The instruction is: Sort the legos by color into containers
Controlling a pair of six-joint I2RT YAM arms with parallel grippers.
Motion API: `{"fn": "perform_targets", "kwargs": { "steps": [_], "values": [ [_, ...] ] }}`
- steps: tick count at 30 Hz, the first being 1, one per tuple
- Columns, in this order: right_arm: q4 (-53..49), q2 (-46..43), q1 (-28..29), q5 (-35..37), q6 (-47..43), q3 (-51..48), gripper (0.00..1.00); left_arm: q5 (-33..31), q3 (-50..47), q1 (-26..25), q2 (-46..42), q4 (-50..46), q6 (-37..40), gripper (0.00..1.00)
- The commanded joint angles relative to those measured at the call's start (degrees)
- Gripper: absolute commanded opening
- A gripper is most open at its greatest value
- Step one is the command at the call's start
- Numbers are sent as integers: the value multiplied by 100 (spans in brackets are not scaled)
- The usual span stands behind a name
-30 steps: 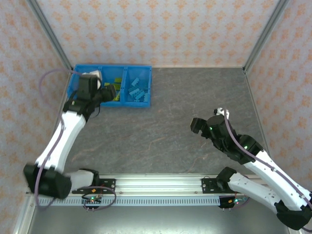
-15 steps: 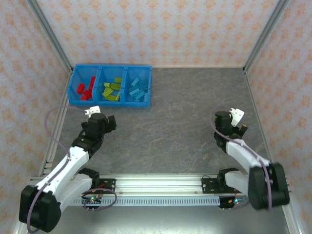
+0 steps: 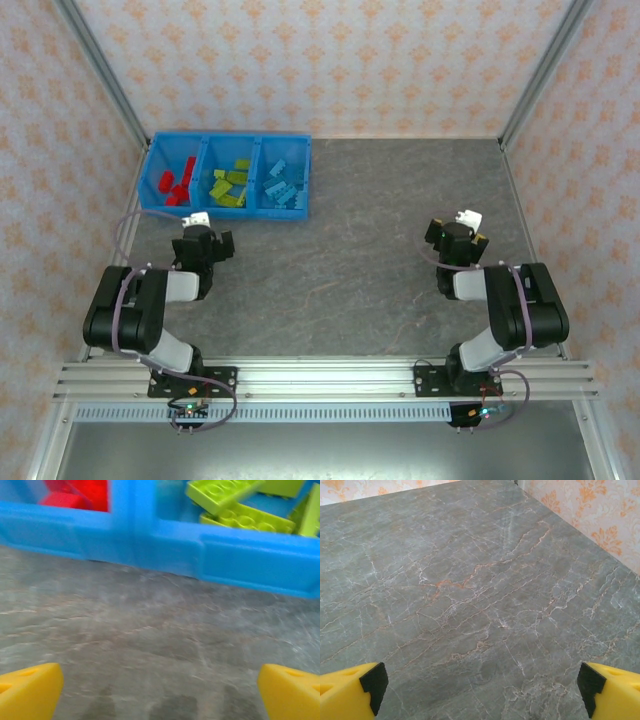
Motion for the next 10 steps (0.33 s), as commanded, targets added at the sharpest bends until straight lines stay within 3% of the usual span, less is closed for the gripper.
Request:
{"fn": "perform_targets", "kwargs": {
  "steps": [1,10],
  "values": [
    [262,-80,19,-49,-72,72,99,204,158,-95,-152,741,291,100],
    [270,-90,18,121,7,54,99,153,204,-161,-175,605,346,100]
  ]
}}
